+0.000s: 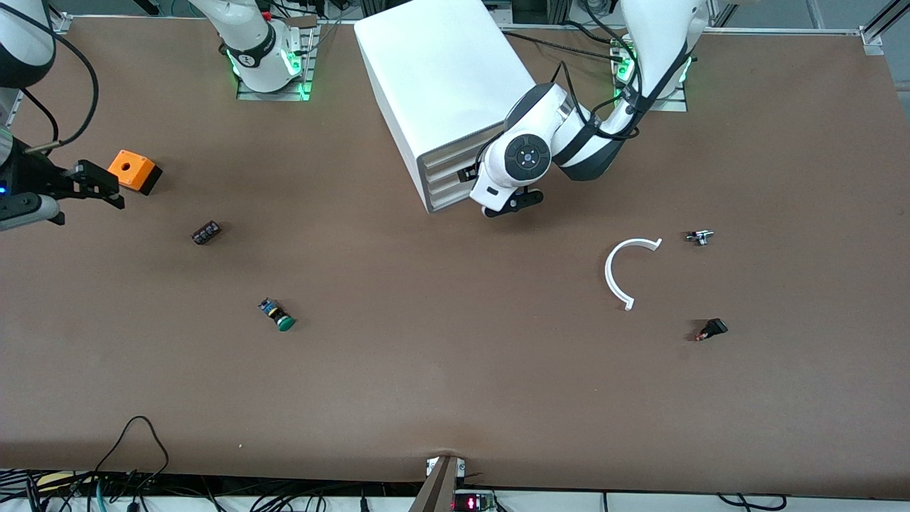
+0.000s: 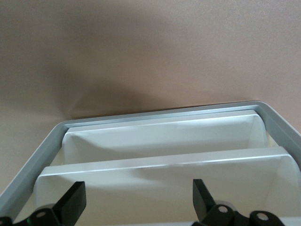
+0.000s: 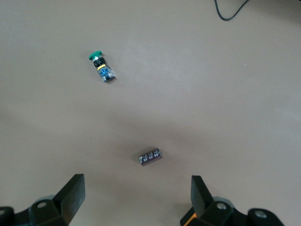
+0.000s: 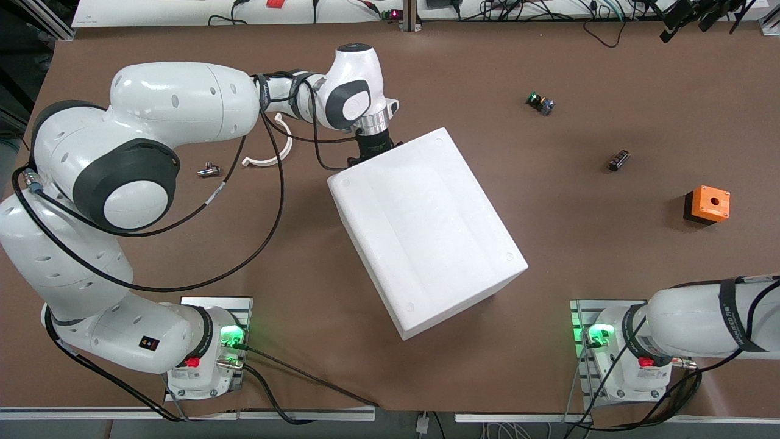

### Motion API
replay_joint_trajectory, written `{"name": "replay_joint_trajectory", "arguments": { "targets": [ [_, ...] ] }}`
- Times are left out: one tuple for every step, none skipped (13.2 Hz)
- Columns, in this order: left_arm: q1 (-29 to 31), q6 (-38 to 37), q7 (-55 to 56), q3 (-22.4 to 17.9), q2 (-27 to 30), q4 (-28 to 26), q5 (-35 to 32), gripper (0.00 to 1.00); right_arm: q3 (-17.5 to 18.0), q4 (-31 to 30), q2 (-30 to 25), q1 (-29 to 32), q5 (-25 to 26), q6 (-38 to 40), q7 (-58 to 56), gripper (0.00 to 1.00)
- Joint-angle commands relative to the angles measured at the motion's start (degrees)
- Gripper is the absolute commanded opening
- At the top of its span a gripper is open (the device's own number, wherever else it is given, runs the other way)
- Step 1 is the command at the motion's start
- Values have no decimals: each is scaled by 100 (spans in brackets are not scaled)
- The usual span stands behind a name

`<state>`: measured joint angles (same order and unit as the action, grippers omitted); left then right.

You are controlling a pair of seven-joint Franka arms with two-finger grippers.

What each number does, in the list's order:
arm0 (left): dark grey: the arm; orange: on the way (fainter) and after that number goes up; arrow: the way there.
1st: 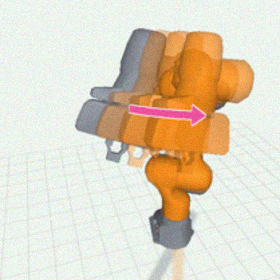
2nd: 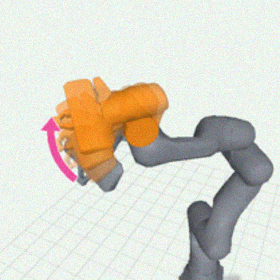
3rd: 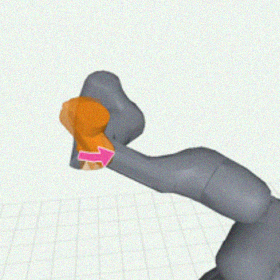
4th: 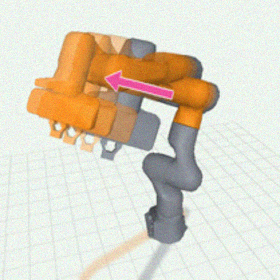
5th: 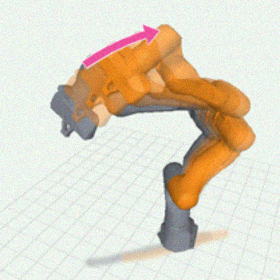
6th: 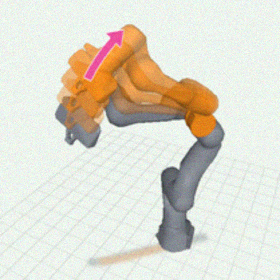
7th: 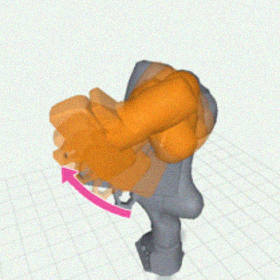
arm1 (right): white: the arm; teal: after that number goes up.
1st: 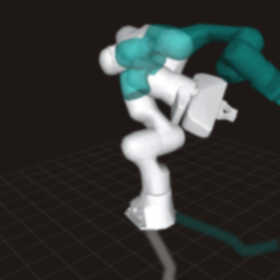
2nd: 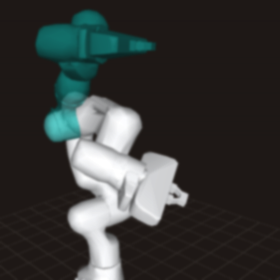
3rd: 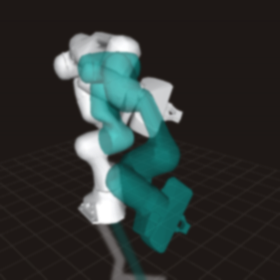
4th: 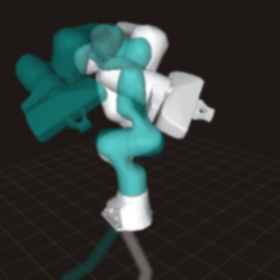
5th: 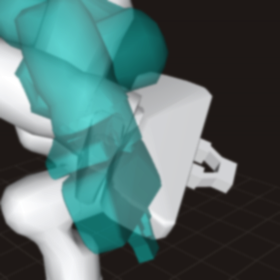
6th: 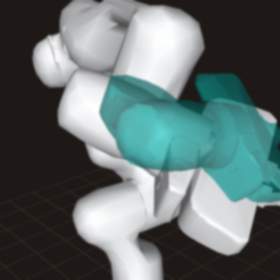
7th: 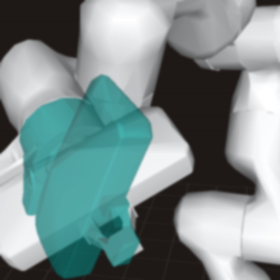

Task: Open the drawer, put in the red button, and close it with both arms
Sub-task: 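Push the drawer closed into the cabinet with the left gripper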

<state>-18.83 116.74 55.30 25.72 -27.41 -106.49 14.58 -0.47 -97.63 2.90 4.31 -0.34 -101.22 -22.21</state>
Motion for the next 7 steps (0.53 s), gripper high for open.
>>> {"name": "replay_joint_trajectory", "arguments": {
  "targets": [
    [55, -299, -116, -31, 60, 346, 46, 100, -41, 16, -123, 9, -9, 383, -11, 100],
    [72, -623, -124, -66, 69, 618, -198, 100, -41, 25, -140, 9, -27, 392, -3, 100],
    [99, -957, -124, -67, 69, 908, -766, 100, -41, 34, -149, 9, -36, 392, -20, 100],
    [134, -1334, -133, -41, 60, 1180, -1259, 100, -41, 42, -158, 9, -36, 401, -37, 100],
    [212, -1634, -203, -40, 60, 1409, -1499, 100, -23, 42, -158, 9, -36, 427, -12, 100],
    [283, -1854, -473, -49, 60, 1603, -1528, 100, -14, 51, -167, 9, -36, 436, -20, 100],
    [458, -2039, -789, -67, 60, 1753, -1537, 100, -23, 51, -167, 9, -27, 436, -55, 100]
  ]
}}
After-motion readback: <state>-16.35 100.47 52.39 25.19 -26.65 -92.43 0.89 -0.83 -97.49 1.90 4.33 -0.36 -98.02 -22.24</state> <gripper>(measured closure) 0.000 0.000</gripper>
